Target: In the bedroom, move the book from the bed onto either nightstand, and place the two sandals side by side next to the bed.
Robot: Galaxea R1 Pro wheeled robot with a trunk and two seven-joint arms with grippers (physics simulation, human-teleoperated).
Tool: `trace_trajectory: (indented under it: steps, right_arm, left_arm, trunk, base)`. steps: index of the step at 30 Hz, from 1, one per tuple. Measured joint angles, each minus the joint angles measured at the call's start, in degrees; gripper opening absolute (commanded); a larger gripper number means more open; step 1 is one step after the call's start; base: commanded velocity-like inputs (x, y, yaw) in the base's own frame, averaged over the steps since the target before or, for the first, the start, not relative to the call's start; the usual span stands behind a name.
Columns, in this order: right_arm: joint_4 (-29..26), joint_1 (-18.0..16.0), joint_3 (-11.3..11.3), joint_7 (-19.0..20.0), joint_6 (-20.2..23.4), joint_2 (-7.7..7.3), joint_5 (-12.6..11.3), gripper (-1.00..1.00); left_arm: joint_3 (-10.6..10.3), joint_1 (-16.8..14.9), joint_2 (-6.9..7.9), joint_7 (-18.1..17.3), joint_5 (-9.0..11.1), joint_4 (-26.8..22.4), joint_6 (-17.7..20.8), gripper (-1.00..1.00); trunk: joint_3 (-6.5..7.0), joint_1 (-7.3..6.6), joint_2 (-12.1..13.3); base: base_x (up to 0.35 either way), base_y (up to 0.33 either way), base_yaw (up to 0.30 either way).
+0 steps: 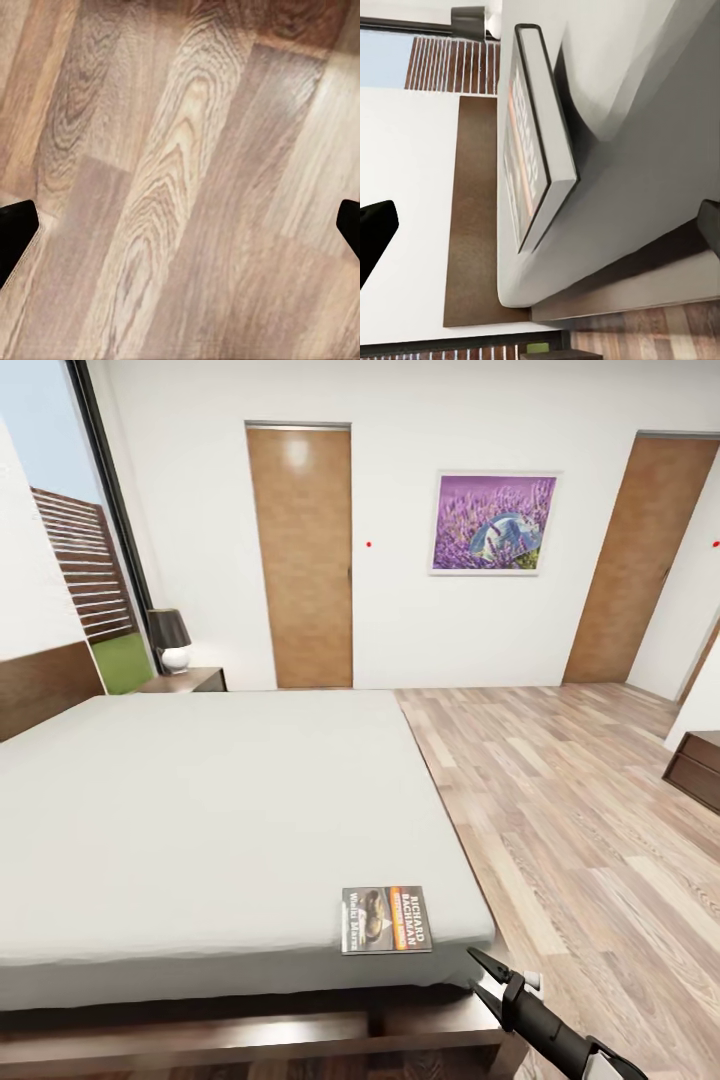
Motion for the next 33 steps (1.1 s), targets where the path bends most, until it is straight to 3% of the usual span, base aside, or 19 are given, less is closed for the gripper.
trace_trajectory:
  steps: [33]
  right_arm:
    - [0.0, 0.0, 0.0, 0.0, 0.0, 0.02, 0.0, 1.0]
  left_arm:
    - [-0.2, 0.0, 0.0, 0.0, 0.0, 0.0, 0.0, 1.0]
  trunk:
    - [0.0, -0.01, 0.0]
  base:
    - [0.001, 0.055, 0.0]
